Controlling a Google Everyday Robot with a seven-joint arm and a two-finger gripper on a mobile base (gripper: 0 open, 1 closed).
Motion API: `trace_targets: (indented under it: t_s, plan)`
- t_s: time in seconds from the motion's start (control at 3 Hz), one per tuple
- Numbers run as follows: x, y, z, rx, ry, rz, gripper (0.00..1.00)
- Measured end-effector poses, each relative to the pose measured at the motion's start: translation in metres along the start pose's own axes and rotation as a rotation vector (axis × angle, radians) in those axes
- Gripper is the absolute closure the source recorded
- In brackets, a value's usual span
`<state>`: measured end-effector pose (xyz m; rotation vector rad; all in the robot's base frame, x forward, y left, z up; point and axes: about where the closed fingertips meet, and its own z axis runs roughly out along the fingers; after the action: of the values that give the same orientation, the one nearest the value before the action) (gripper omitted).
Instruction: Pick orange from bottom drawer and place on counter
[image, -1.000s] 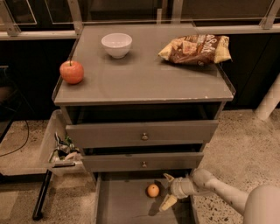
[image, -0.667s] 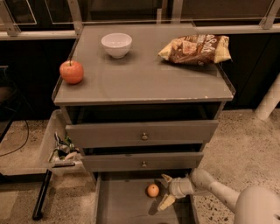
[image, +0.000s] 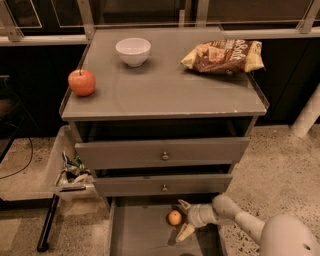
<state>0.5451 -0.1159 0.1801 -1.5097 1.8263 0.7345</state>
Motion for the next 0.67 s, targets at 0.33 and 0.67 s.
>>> trace_targets:
  t_s: [0.33, 0.67]
  plan:
    - [-0.002, 0.0, 0.016, 0.01, -0.004, -0.057, 0.0]
    - [0.002, -0.002, 0.027, 0.02, -0.001, -0.083, 0.0]
